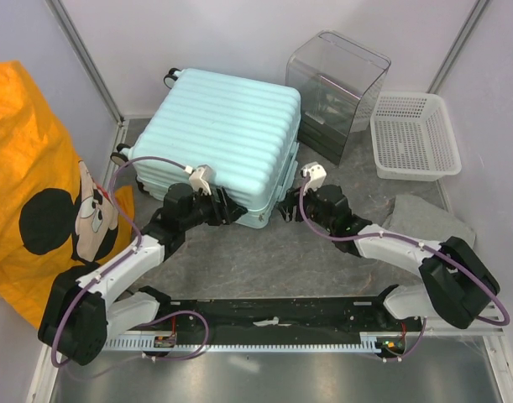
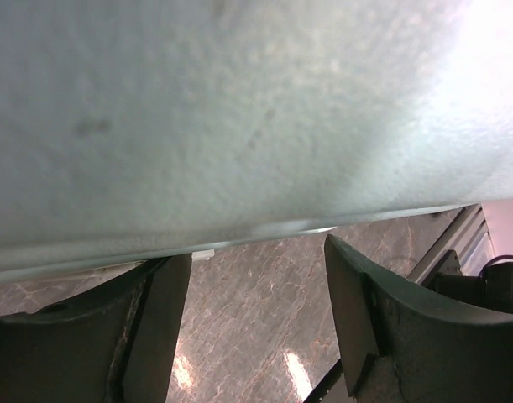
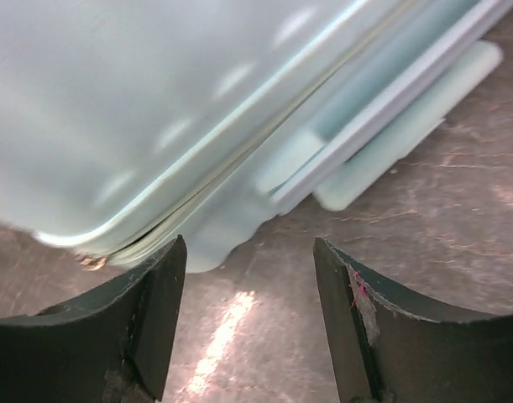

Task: Open, take out, and arrange the luggage
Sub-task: Adjust the luggage at the center of the board.

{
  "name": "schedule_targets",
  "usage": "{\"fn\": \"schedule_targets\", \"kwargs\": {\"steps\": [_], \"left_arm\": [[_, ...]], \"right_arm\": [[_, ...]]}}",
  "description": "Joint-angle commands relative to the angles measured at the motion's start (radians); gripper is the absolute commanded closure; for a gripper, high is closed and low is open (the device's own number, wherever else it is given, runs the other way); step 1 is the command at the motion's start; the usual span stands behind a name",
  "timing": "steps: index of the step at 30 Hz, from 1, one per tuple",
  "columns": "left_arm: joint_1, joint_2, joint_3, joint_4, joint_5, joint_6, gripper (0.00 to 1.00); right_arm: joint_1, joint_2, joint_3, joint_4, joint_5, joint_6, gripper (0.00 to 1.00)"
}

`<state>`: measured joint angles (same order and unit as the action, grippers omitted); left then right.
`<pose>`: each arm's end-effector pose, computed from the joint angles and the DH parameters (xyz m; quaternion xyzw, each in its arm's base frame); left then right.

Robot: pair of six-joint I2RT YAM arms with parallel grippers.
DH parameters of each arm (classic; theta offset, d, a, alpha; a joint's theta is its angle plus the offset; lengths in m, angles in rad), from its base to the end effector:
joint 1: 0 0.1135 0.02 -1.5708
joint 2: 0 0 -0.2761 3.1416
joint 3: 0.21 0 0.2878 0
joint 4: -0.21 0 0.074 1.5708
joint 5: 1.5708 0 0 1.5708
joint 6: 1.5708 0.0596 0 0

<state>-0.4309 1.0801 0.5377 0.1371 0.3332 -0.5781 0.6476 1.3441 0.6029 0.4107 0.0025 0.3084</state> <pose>0.2478 -0.1354 0.2117 0.0305 0.8279 -0.3835 0.4082 0.2652 0.2004 0.1934 -0.1366 0.8022 0.2664 0.5165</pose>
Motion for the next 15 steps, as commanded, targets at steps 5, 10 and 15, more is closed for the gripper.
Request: {"fn": "schedule_targets", "kwargs": {"steps": [5, 10, 15], "left_arm": [[0.029, -0.023, 0.09, 0.012, -0.072, 0.047, 0.22], [0.101, -0.115, 0.107, -0.177, -0.04, 0.05, 0.19], [0.173, -0.181, 0.137, -0.327, 0.015, 0.09, 0.18]], "right_arm": [[0.15, -0.045, -0.055, 0.143, 0.042, 0.011, 0.33], [0.207, -0.007, -0.052, 0.161, 0.089, 0.031, 0.34], [0.257, 0.021, -0.037, 0.177, 0.146, 0.06, 0.36]]}}
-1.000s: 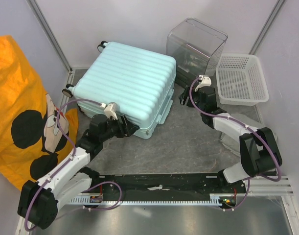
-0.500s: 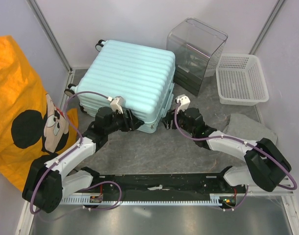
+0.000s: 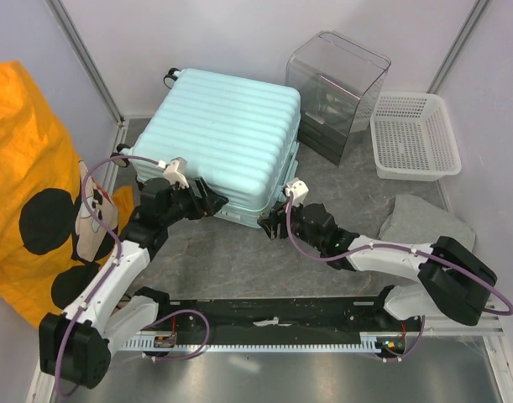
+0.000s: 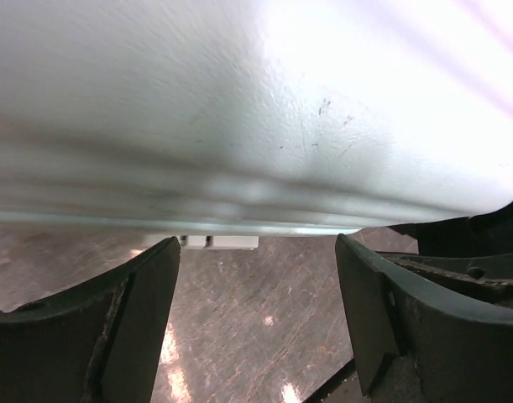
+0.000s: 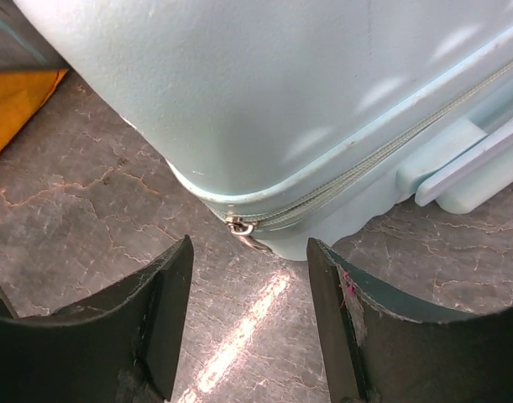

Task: Open, take out, and arrange the luggage
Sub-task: Adjust the luggage at the center of the board, then unzip the luggage at the center of the board.

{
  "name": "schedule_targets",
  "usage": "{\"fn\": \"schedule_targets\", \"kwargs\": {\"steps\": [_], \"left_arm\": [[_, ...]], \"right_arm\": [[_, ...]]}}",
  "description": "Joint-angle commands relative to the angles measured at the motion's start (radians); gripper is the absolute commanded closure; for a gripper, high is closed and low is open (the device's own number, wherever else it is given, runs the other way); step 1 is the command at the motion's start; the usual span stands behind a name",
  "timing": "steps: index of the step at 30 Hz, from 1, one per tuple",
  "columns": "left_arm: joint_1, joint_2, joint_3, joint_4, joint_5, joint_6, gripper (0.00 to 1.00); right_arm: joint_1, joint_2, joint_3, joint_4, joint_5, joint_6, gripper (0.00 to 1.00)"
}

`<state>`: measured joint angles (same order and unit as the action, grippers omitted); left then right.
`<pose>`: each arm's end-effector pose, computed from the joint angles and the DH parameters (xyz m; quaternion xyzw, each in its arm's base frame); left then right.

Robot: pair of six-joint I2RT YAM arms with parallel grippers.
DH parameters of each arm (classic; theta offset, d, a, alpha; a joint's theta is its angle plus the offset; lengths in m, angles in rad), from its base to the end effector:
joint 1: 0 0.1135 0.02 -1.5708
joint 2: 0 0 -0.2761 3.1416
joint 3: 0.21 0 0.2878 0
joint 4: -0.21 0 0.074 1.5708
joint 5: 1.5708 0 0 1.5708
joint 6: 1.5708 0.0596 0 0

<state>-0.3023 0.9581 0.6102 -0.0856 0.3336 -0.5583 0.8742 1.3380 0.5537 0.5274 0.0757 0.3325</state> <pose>0.2467 -0.0974 0.2451 -0.0174 0.8355 -0.3487 0.4243 0.2133 0.2479 0.1919 -0.1894 0.7686 0.3216 0.5195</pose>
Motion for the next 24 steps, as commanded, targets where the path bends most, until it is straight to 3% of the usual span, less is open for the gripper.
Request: {"fn": "schedule_targets", "kwargs": {"steps": [1, 18, 24], "left_arm": [[0.052, -0.07, 0.069, -0.136, 0.016, 0.078, 0.18], [0.101, -0.067, 0.217, -0.18, -0.042, 0.225, 0.17], [0.103, -0.067, 0.195, -0.184, -0.061, 0.245, 0.17]], "right_arm": [[0.035, 0.033, 0.018, 0.051, 0.094, 0.055, 0.37], [0.108, 0.177, 0.101, 0.074, 0.259, 0.12, 0.41], [0.109, 0.199, 0.144, 0.039, 0.274, 0.114, 0.5]]}}
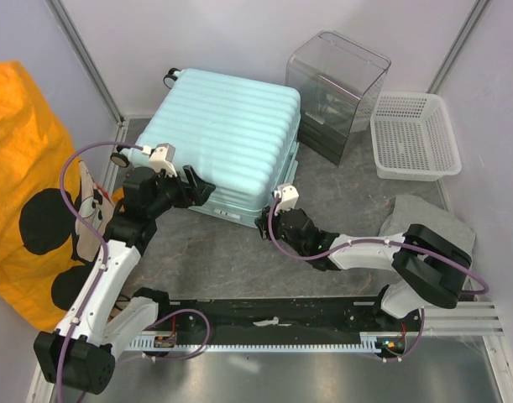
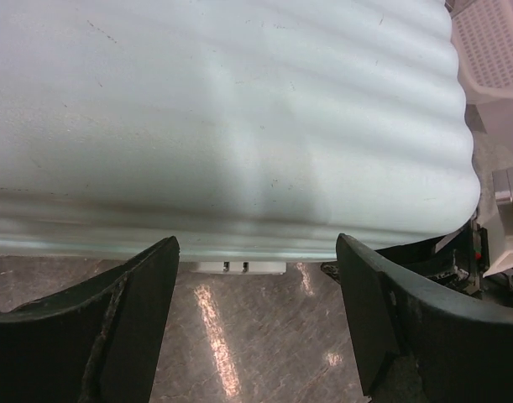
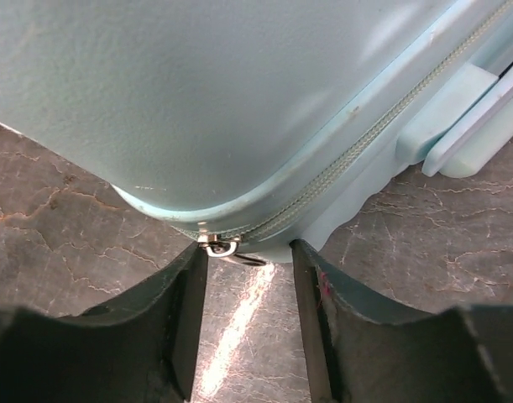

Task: Open, take out, and arrange the luggage
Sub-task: Unzip the luggage at the center of the board.

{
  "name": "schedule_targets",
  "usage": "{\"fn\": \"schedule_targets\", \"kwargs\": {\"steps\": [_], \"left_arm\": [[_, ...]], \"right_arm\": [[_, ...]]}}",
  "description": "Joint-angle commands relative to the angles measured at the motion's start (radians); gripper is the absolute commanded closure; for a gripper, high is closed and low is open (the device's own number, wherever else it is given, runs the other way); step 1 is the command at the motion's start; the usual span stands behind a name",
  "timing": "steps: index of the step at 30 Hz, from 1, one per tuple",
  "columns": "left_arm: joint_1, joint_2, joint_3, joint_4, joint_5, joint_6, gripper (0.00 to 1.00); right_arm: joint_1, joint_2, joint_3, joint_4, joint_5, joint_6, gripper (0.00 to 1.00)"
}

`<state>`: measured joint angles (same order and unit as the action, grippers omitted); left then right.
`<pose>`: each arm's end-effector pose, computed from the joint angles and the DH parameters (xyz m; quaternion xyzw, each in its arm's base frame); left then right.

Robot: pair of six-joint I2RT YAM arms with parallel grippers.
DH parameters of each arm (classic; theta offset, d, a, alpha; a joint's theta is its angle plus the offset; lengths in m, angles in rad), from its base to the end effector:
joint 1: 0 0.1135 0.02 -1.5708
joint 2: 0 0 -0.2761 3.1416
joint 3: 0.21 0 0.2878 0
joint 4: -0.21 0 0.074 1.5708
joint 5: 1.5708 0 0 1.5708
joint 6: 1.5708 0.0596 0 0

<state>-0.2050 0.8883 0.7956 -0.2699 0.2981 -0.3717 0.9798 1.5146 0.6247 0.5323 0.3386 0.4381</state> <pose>0.2452 -0.0689 0.3150 0.0163 0.8181 -0.2769 0.5038 0.2116 0.2798 0.1626 -0.1241 0.8060 0.2608 0.5167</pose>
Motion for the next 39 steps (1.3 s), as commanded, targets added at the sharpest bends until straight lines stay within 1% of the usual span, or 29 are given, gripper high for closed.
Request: {"fn": "schedule_targets", "kwargs": {"steps": [1, 3, 4, 6, 7, 9, 10, 13, 15, 20, 25, 30, 32, 35, 39], "left_arm": [[0.006, 0.0, 0.005, 0.003, -0.024, 0.054, 0.17], [0.006, 0.003, -0.009, 0.009, -0.013, 0.05, 0.17], [0.006, 0.004, -0.013, 0.015, -0.008, 0.048, 0.17], [0.006, 0.011, -0.016, 0.015, 0.003, 0.047, 0.17], [0.004, 0.014, -0.016, 0.015, 0.007, 0.047, 0.17], [0.006, 0.018, -0.016, 0.017, 0.013, 0.047, 0.17], [0.006, 0.02, -0.016, 0.018, 0.013, 0.05, 0.17], [0.006, 0.018, -0.019, 0.017, 0.013, 0.053, 0.17], [0.006, 0.018, -0.021, 0.017, 0.013, 0.054, 0.17], [0.006, 0.017, -0.022, 0.014, 0.01, 0.056, 0.17], [0.006, 0.021, -0.027, 0.014, 0.021, 0.05, 0.17], [0.006, 0.026, -0.052, 0.047, 0.084, 0.004, 0.17], [0.006, 0.031, -0.065, 0.072, 0.114, -0.012, 0.17], [0.004, 0.035, -0.085, 0.106, 0.151, -0.048, 0.17], [-0.005, 0.038, -0.148, 0.19, 0.185, -0.131, 0.18]], "right_arm": [[0.003, 0.025, 0.076, 0.028, 0.013, 0.008, 0.53], [0.003, 0.024, 0.073, 0.025, 0.017, 0.01, 0.57], [0.003, 0.022, 0.069, 0.026, 0.017, 0.011, 0.62], [0.005, 0.022, 0.067, 0.031, 0.008, 0.01, 0.67], [0.005, 0.025, 0.066, 0.032, 0.005, 0.008, 0.73], [0.007, 0.029, 0.066, 0.035, -0.013, -0.002, 0.77], [0.007, 0.032, 0.066, 0.035, -0.016, -0.004, 0.82], [0.007, 0.025, 0.055, 0.046, -0.042, -0.013, 0.89], [0.008, 0.018, 0.046, 0.066, -0.059, -0.024, 0.91], [0.01, -0.01, 0.007, 0.121, -0.088, -0.039, 1.0], [0.01, -0.021, -0.036, 0.202, -0.165, -0.055, 1.0], [0.01, -0.005, -0.04, 0.264, -0.28, -0.061, 1.0], [0.008, 0.004, -0.042, 0.291, -0.32, -0.061, 1.0], [0.01, 0.018, -0.04, 0.314, -0.337, -0.058, 1.0], [0.01, 0.032, -0.036, 0.324, -0.389, -0.056, 1.0]]}}
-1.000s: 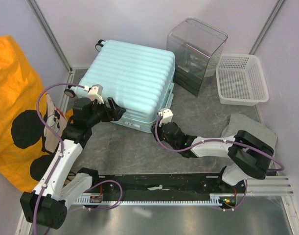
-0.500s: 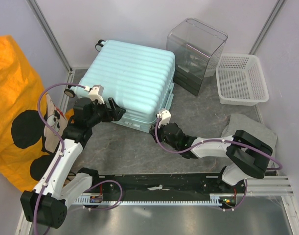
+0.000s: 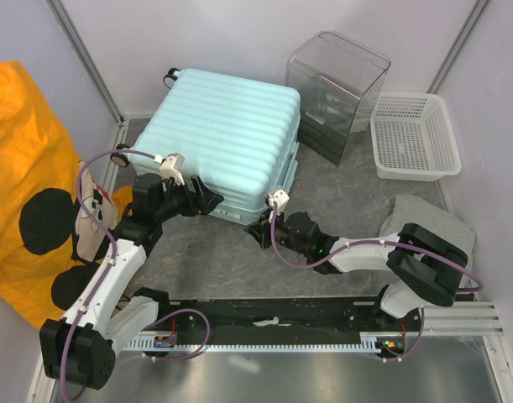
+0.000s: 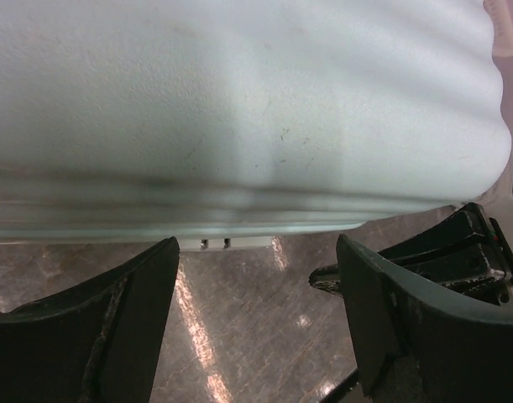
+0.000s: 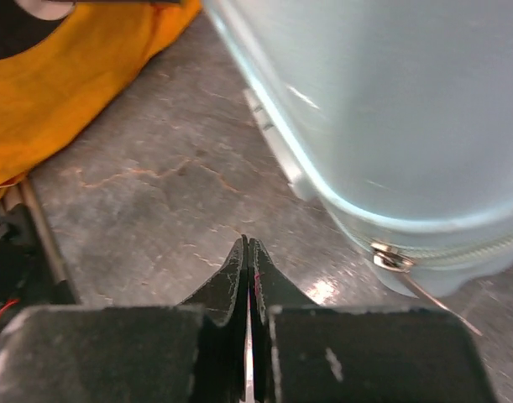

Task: Open, take out, and arrange the luggage
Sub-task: Unzip the luggage at the center of the board.

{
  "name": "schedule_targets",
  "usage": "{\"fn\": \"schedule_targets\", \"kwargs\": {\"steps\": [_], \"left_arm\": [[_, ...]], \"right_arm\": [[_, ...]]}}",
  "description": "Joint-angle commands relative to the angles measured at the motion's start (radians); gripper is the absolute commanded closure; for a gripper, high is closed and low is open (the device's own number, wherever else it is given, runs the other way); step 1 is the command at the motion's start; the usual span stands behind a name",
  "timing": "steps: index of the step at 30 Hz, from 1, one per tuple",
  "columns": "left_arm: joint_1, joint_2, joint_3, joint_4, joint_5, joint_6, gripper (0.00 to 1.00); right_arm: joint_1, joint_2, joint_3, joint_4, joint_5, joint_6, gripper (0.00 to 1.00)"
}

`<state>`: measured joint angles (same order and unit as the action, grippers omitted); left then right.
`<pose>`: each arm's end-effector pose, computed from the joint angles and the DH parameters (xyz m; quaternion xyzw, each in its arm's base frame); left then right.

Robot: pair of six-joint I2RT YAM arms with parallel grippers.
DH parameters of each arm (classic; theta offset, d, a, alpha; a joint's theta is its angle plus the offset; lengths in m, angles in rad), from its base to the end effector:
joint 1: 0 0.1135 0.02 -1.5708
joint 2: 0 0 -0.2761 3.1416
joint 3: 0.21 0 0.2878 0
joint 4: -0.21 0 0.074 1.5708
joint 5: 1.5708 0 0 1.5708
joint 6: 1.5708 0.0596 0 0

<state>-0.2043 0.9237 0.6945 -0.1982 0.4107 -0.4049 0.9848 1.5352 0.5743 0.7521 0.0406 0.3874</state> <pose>0.2482 -0.0757 0.2749 0.0273 0.8302 -0.3225 0.4539 0.1963 0.2913 0.1654 -0.2164 0.7461 0.3866 0.4970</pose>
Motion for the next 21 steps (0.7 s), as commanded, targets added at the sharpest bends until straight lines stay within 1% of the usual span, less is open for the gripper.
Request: {"fn": "schedule_targets", "kwargs": {"steps": [1, 7, 10, 11, 12, 13, 14, 15, 16, 17, 18, 19, 20, 21], "left_arm": [[-0.018, 0.004, -0.076, 0.135, 0.071, -0.109, 0.18], [-0.079, 0.001, -0.179, 0.252, 0.071, -0.166, 0.18], [-0.084, -0.005, -0.225, 0.305, 0.088, -0.192, 0.18], [-0.086, -0.009, -0.234, 0.315, 0.089, -0.196, 0.18], [-0.089, -0.013, -0.249, 0.328, 0.088, -0.202, 0.18], [-0.096, -0.017, -0.254, 0.335, 0.079, -0.204, 0.18], [-0.101, -0.025, -0.26, 0.341, 0.074, -0.204, 0.19], [-0.109, -0.029, -0.269, 0.348, 0.066, -0.206, 0.19], [-0.128, -0.031, -0.274, 0.359, 0.047, -0.207, 0.18], [-0.139, -0.031, -0.276, 0.365, 0.036, -0.206, 0.19], [-0.15, -0.028, -0.28, 0.365, 0.022, -0.21, 0.19], [-0.168, -0.023, -0.279, 0.368, -0.002, -0.213, 0.19], [-0.178, -0.016, -0.279, 0.368, -0.015, -0.221, 0.19], [-0.185, -0.008, -0.276, 0.37, -0.039, -0.222, 0.19]], "right_arm": [[0.005, 0.02, 0.016, 0.104, -0.097, -0.004, 1.0], [0.008, 0.052, 0.025, 0.125, -0.137, 0.013, 1.0], [0.008, 0.042, 0.035, 0.101, -0.119, 0.008, 1.0], [0.008, 0.026, 0.035, 0.055, -0.078, 0.004, 1.0], [0.006, 0.011, 0.032, 0.024, -0.039, -0.002, 0.95], [0.006, -0.033, 0.033, -0.055, 0.023, -0.013, 0.91], [0.005, -0.059, 0.03, -0.089, 0.113, -0.027, 0.82], [0.0, -0.084, 0.032, -0.127, 0.154, -0.042, 0.77], [0.0, -0.128, 0.038, -0.216, 0.197, -0.064, 0.72], [-0.001, -0.145, 0.048, -0.265, 0.29, -0.071, 0.58], [-0.011, -0.156, 0.077, -0.314, 0.327, -0.077, 0.52], [-0.017, -0.164, 0.096, -0.403, 0.362, -0.079, 0.47], [-0.026, -0.164, 0.126, -0.436, 0.38, -0.081, 0.4], [-0.043, -0.156, 0.139, -0.459, 0.383, -0.081, 0.37]]}}
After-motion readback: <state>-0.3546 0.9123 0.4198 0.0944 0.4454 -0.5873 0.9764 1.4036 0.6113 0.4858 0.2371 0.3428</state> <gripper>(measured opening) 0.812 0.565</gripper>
